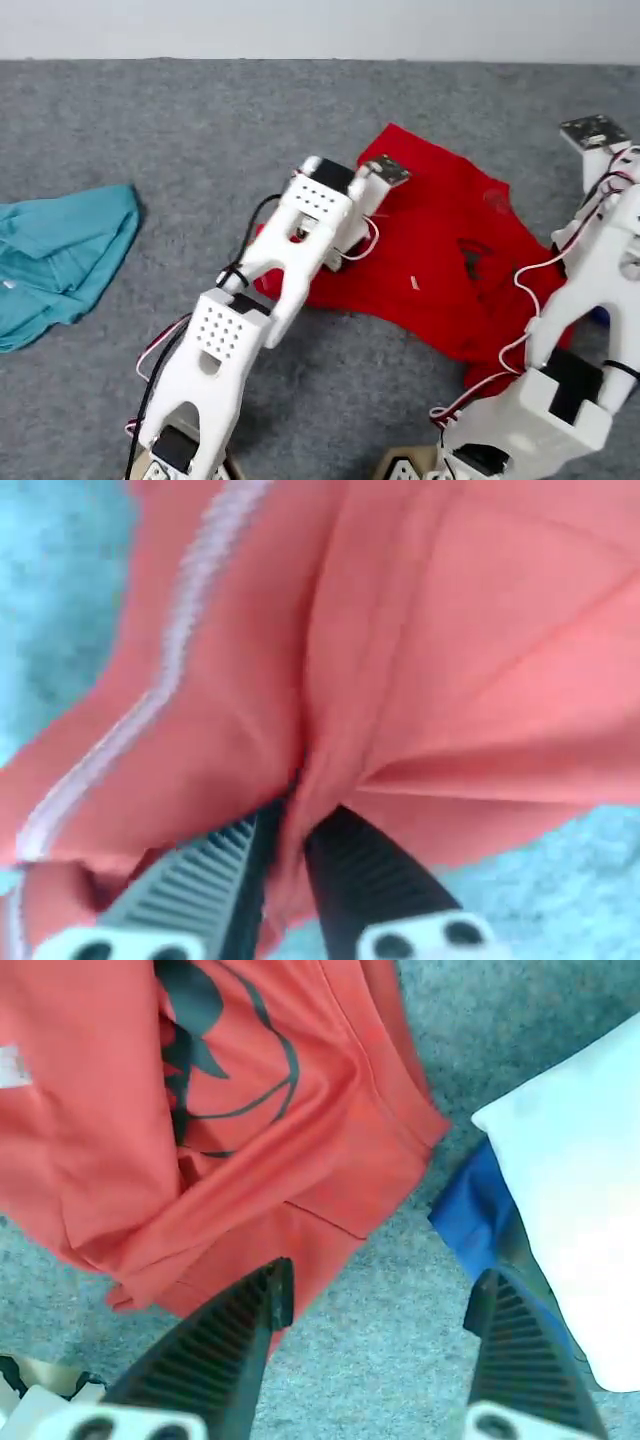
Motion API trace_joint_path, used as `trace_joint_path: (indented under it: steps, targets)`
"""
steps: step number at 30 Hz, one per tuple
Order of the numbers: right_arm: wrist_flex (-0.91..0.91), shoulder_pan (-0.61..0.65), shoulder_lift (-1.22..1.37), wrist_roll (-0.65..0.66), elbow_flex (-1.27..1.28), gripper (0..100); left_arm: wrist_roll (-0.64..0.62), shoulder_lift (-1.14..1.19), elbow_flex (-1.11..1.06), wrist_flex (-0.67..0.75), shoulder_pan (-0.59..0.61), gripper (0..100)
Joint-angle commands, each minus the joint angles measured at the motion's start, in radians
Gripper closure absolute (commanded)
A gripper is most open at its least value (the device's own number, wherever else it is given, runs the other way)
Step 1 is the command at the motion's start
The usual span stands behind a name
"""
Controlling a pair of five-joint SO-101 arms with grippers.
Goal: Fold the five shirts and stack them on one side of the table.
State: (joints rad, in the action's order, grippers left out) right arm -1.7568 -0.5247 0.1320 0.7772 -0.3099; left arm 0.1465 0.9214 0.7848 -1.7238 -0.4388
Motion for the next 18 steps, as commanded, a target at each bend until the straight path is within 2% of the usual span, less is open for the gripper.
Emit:
trace_joint_path:
  steps: [1,4,12,15,18]
  targets:
    - [-0.035,-0.010,-0.047,0.009,-0.003,71.1,0.017,-0.163,-0.059,-0.035,0.052,99]
    - [-0.030,-0.010,-0.047,0.009,-0.003,71.1,0.048,-0.310,-0.236,-0.035,0.084,99]
    - [-0.025,-0.010,-0.047,0.009,-0.003,71.1,0.451,-0.815,-1.010,-0.035,0.180,99]
    - [-0.024,-0.010,-0.047,0.009,-0.003,71.1,0.578,-1.007,-1.213,-0.035,0.270,99]
    - [-0.024,-0.007,-0.047,0.009,-0.003,71.1,0.652,-1.186,-1.363,-0.035,0.341,99]
